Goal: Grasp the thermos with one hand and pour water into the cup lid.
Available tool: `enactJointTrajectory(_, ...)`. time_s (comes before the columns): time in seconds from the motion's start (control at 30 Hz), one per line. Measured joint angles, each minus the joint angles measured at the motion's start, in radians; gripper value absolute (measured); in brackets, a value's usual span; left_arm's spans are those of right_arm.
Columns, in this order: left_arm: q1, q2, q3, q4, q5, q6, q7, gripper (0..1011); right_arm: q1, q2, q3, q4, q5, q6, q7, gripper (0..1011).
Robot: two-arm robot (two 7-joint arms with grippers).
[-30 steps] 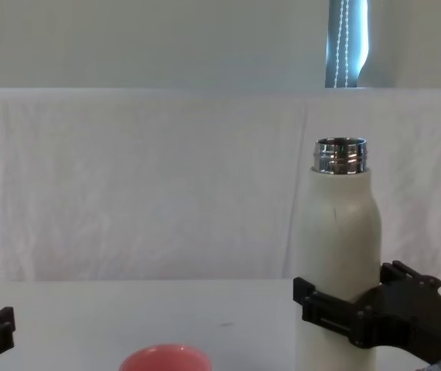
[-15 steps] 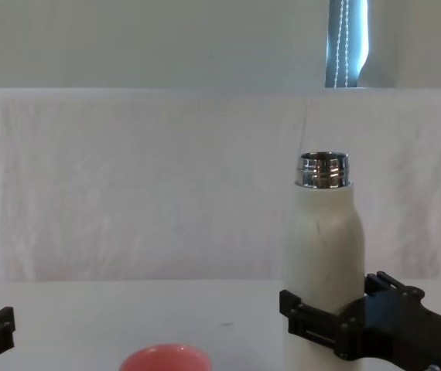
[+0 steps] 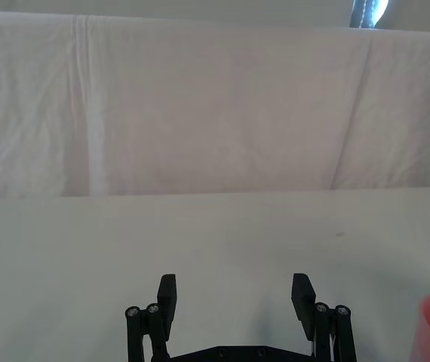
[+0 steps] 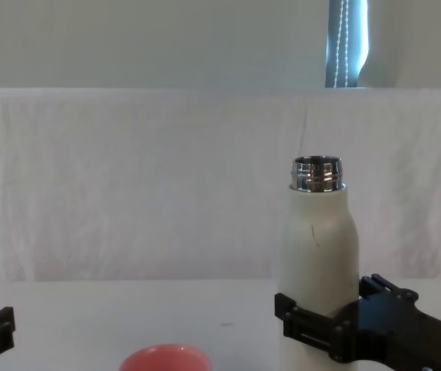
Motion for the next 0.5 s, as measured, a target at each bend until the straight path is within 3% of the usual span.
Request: enactJointTrajectory(0.5, 0.0, 0.0, 0.0, 0.0, 0.0, 0.0, 0.0, 1001, 0.003, -0.004, -0.001, 0.011, 0.001, -0.007, 0.0, 951)
